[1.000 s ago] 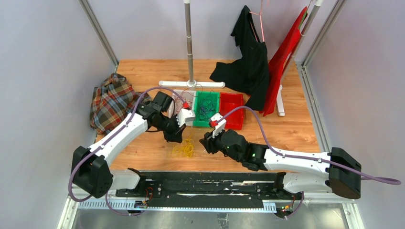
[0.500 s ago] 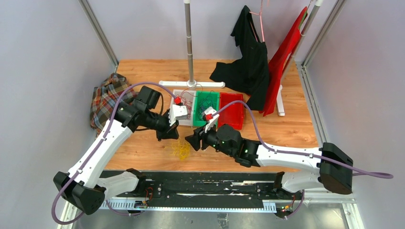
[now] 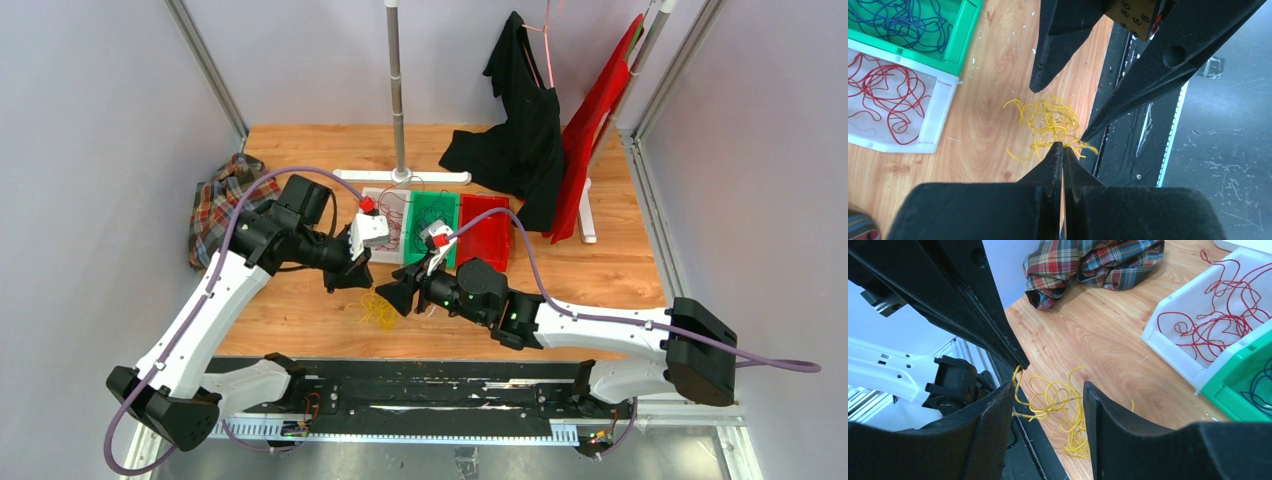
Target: Untangle the cables
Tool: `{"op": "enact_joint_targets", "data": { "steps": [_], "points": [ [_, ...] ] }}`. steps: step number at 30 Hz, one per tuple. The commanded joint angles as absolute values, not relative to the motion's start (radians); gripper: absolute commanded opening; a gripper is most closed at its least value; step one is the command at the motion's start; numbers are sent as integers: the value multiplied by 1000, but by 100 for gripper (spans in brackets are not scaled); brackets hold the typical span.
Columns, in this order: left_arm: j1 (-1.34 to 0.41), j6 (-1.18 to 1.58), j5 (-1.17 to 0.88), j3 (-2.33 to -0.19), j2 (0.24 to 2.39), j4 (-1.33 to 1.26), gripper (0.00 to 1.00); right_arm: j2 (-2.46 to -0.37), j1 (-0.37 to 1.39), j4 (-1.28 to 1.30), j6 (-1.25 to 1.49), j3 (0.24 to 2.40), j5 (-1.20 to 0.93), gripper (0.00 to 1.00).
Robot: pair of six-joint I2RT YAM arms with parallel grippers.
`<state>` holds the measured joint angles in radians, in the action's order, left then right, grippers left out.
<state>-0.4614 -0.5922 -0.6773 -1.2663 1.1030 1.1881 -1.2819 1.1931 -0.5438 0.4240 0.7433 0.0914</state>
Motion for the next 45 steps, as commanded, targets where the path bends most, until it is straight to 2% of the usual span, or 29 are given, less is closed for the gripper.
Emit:
{"op": "enact_joint_targets", "data": {
  "steps": [1,6,11,18,20,31,45],
  "points": [
    [-459,-559,-689,-1308,1086,1204,1,-1294,1181,-621,452,758,67,53],
    [-459,-541,-689,-1321,1084,1204,1,-1320,1181,-608,442,792,79,53],
    [-460,-520,-678,-1327,1087,1204,1,-1345,1181,-595,427,811,122,46],
    [-460,-510,-693,-1339,1083,1204,1,-1370,1181,-485,386,859,280,24],
    [-460,-509,-704,-1342,1080,1204,1,-1367,1181,-491,380,858,303,20],
    [-459,-506,-732,-1359,1079,1203,1,-1389,1209,-504,373,885,295,28],
    [-459,-514,-758,-1389,1076,1215,0,-1410,1224,-504,362,902,349,27]
  ]
}}
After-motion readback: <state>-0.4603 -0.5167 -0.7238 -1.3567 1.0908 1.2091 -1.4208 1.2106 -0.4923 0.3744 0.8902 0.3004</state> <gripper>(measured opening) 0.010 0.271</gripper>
